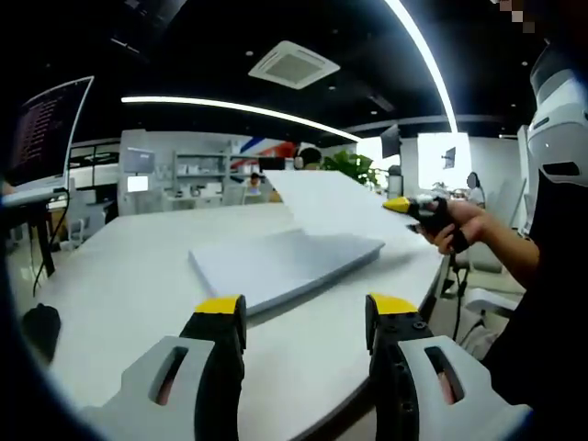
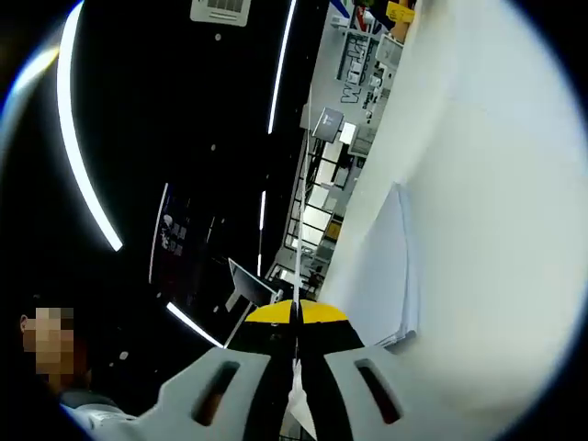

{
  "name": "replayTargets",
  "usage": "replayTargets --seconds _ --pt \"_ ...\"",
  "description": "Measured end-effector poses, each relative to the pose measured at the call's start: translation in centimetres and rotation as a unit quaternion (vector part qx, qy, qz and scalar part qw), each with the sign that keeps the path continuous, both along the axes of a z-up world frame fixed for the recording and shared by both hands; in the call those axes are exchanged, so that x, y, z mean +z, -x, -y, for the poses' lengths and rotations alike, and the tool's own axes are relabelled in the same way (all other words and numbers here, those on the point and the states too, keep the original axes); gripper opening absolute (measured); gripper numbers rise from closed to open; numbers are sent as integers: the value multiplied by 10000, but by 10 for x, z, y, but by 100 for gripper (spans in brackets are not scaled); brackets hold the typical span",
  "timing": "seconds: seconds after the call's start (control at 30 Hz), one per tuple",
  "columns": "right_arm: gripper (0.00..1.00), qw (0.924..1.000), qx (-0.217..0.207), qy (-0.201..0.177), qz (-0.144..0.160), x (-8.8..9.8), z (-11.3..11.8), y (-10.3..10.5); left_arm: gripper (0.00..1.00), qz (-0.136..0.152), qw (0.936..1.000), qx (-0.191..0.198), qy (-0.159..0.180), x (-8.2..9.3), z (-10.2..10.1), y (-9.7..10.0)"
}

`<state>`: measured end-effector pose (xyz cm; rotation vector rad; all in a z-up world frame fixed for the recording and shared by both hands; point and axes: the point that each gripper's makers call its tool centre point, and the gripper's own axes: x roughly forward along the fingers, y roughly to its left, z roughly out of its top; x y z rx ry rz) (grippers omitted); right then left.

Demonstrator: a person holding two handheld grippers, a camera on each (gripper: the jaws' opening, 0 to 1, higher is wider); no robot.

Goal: Grasp the top corner of one sheet in the document stack and pull a single sheet out from the document stack, separating that one sheet from the rest and lifting it clear until the single sheet is fully removed from the stack

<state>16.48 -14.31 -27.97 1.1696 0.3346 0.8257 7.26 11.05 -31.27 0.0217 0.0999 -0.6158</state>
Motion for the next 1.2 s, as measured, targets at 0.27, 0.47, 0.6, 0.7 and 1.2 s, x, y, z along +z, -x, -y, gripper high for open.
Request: replayTargets --seconds 0.27,0.47,0.6,0.7,1.2 --pt "1 9999 39 127 0 -4 0 0 51 -13 9999 -67 -121 -3 -2 2" --pt "1 9996 87 262 -72 -11 0 0 51 -37 9999 -37 -136 -4 -6 3" --pt "1 9997 194 102 -69 -6 2 2 50 -46 9999 -34 -89 -5 -6 1" --pt "1 9997 225 132 -20 -2 6 2 50 -45 9999 -88 63 -2 -4 1" --pt "2 9942 716 787 150 -6 12 12 50 -37 9999 -122 54 -2 -2 2"
